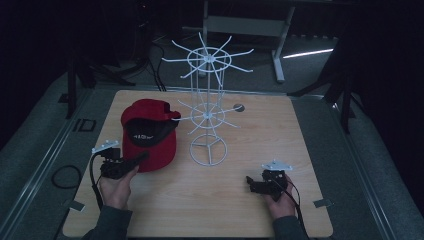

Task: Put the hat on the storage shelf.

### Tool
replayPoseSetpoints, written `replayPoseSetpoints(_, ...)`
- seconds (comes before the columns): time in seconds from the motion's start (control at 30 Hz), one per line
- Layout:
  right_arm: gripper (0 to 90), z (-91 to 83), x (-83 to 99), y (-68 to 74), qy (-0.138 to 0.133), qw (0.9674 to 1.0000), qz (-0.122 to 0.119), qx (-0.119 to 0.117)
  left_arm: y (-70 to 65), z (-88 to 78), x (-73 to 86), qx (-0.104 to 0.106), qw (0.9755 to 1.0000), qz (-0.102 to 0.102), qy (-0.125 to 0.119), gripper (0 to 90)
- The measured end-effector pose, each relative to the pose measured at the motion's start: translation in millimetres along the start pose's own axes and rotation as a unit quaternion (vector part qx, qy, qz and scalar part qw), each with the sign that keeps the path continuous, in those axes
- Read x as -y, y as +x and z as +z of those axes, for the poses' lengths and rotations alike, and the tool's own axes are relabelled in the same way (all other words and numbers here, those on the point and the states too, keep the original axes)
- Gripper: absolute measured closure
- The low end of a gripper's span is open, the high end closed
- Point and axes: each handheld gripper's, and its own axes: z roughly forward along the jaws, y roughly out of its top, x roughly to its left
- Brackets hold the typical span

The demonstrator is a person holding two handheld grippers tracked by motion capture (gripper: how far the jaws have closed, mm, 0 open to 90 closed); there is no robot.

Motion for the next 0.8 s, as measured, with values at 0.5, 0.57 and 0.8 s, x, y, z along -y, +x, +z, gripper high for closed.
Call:
replayPoseSetpoints(0.5,13.4,0.1,0.0,-0.1,0.0,1.0,0.0,0.0,-5.1,-2.7,-7.7,-0.004,0.9999,0.006,-0.014,83.2)
replayPoseSetpoints(0.57,13.4,0.1,0.0,-0.1,0.0,1.0,0.0,0.0,-5.8,-3.1,-8.9,-0.004,0.9998,0.008,-0.016,83.2)
replayPoseSetpoints(0.8,13.4,0.1,0.0,-0.1,0.0,1.0,-0.001,0.0,-8.6,-4.4,-12.7,-0.006,0.9997,0.011,-0.023,83.2)
